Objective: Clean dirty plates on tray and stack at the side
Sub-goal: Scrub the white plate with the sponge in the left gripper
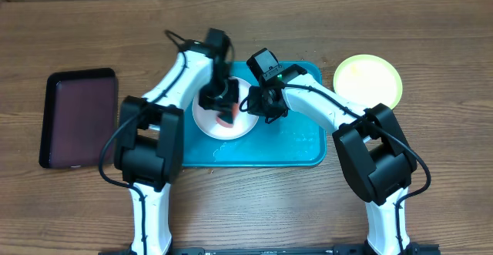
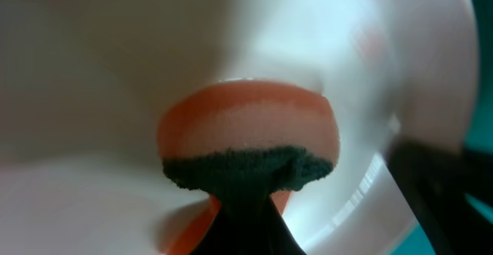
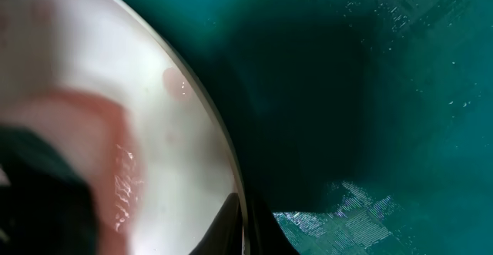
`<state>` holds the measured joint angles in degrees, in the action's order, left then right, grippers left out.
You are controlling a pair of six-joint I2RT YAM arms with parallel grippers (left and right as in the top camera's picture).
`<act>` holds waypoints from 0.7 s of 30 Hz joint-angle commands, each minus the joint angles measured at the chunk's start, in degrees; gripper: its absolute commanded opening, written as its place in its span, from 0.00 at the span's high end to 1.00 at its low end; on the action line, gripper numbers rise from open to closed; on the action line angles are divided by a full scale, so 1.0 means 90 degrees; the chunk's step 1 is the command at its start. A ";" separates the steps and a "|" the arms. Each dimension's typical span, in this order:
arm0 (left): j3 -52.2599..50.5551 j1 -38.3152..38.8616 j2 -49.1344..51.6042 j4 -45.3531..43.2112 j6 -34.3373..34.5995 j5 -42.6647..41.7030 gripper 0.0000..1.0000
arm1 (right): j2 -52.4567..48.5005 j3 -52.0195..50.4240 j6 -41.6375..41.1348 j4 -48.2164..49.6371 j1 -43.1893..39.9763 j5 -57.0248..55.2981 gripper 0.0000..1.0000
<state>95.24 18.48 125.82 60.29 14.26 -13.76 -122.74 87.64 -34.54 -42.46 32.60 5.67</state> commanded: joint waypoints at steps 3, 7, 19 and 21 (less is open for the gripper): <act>-0.0032 0.0175 0.0260 0.0539 -0.0527 0.0325 0.96 | -0.0092 -0.0126 -0.0019 -0.0002 0.0002 -0.0202 0.96; -0.0032 0.0039 0.0260 0.0755 -0.0007 0.1477 0.96 | -0.0092 -0.0126 -0.0019 -0.0002 0.0002 -0.0202 0.96; -0.0027 -0.0993 0.0257 0.0534 0.1494 0.2788 0.96 | -0.0092 -0.0131 -0.0017 -0.0029 0.0002 -0.0204 0.96; -0.0022 -0.1103 0.0257 0.0437 0.1615 0.2761 0.96 | -0.0092 -0.0129 -0.0017 -0.0029 0.0002 -0.0204 0.96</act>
<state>95.35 12.12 126.13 65.98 23.75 2.02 -122.74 87.64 -34.87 -41.78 33.26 6.83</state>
